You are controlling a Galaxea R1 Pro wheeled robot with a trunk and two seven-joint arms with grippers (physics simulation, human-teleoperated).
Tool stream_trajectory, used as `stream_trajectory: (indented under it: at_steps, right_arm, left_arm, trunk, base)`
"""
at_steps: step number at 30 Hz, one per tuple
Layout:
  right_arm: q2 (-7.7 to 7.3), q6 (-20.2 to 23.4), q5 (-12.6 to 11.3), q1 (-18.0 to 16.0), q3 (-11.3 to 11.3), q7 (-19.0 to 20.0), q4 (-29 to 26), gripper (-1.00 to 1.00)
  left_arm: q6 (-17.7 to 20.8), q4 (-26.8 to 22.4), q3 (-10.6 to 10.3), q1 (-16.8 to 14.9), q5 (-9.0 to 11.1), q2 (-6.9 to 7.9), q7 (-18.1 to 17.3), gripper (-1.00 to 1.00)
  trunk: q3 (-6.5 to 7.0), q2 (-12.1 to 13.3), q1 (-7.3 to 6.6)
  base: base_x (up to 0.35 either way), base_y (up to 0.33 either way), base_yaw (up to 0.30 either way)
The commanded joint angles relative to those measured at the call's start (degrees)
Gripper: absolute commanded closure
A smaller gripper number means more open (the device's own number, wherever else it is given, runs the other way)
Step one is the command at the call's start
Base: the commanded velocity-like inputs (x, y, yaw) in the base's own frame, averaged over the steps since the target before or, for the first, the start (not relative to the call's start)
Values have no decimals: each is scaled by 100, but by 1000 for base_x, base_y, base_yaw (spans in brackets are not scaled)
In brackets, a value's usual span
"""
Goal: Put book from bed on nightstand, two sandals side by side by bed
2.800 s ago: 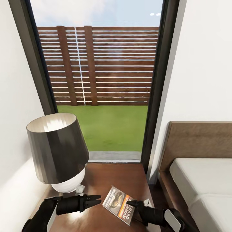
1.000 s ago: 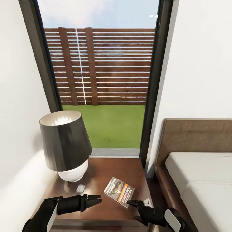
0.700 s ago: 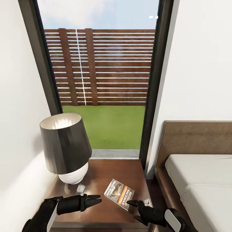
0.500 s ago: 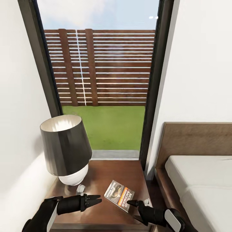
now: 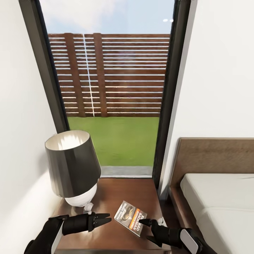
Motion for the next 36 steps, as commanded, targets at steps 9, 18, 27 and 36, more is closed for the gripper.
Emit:
stream_trajectory:
  at_steps: [9,18,27,36]
  right_arm:
    - [-4,2,-31,-2,44,5,-1,-100]
    - [-2,-15,-28,-2,50,-7,-4,-100]
    - [-14,-123,2,-3,92,-9,-237,-100]
    - [-558,-173,173,28,93,-9,-741,-100]
  left_arm:
    - [60,-4,14,-4,-39,-6,-38,-100]
    - [59,-2,12,-4,-49,-12,27,-100]
    - [16,219,21,-4,-69,-87,1068,-100]
    - [-897,1306,14,-4,-101,-89,2089,-100]
  trunk:
    - [156,360,-199]
    - [318,721,-397]
    - [479,1082,-595]
    - [641,1443,-792]
  base:
    - [0,0,0]
    - [0,0,0]
    - [0,0,0]
    - [0,0,0]
